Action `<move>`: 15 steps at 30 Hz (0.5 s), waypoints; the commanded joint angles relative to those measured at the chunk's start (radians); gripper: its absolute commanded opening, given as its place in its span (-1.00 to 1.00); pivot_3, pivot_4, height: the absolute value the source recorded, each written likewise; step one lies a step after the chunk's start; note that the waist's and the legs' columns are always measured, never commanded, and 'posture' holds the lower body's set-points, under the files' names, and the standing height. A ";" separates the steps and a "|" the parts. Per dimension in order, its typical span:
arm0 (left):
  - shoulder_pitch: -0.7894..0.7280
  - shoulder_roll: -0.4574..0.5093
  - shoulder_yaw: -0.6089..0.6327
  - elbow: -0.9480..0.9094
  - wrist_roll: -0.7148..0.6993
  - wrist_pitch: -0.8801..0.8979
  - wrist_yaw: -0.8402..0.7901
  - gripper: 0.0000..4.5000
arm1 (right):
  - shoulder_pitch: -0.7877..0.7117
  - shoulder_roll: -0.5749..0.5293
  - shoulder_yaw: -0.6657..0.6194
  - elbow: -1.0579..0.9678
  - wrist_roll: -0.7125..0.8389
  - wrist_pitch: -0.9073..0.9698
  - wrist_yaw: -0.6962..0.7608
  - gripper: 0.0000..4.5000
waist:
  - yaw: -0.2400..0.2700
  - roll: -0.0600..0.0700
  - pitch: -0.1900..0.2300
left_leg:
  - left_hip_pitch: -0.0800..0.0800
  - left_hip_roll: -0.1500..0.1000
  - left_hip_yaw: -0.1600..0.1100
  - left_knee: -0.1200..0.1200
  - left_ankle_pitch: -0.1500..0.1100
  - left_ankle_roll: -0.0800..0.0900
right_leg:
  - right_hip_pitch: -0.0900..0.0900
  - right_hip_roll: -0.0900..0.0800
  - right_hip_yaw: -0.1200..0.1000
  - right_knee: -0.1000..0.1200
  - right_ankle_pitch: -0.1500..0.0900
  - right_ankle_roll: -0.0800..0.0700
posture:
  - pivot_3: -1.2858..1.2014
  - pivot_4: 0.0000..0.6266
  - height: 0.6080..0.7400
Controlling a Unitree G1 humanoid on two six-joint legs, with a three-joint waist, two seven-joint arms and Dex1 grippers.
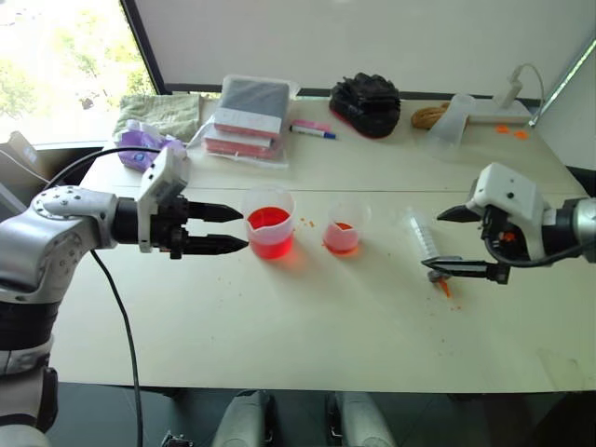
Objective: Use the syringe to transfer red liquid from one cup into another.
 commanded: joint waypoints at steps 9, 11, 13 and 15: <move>-0.029 -0.008 0.030 -0.024 -0.031 0.003 0.028 0.35 | -0.007 -0.032 -0.039 -0.014 0.008 0.041 0.006 0.97 | 0.000 0.000 0.000 | 0.000 0.000 0.000 0.000 0.000 0.000 | 0.000 0.000 0.000 0.000 0.000 0.001 | 0.03 -0.52 1.00; -0.027 -0.009 0.028 -0.026 -0.033 0.002 0.029 0.35 | -0.010 -0.036 -0.040 -0.015 0.012 0.058 0.007 0.97 | 0.000 0.000 0.000 | 0.000 0.000 0.000 0.000 0.000 0.000 | 0.000 0.000 0.000 0.000 0.001 0.001 | 0.03 -0.52 1.00; -0.027 -0.010 0.026 -0.026 -0.036 0.003 0.030 0.35 | -0.011 -0.040 -0.043 -0.019 0.017 0.073 0.008 0.97 | 0.000 0.000 0.000 | 0.000 0.000 0.000 0.000 0.000 0.000 | 0.000 0.000 0.000 0.000 0.000 0.001 | 0.03 -0.52 1.00; -0.032 -0.011 0.022 -0.024 -0.037 0.003 0.031 0.35 | -0.012 -0.048 -0.043 -0.022 0.022 0.089 0.010 0.97 | 0.000 0.000 0.000 | 0.000 0.000 0.000 0.000 0.000 0.000 | 0.000 0.000 0.000 0.000 0.000 0.001 | 0.03 -0.52 1.00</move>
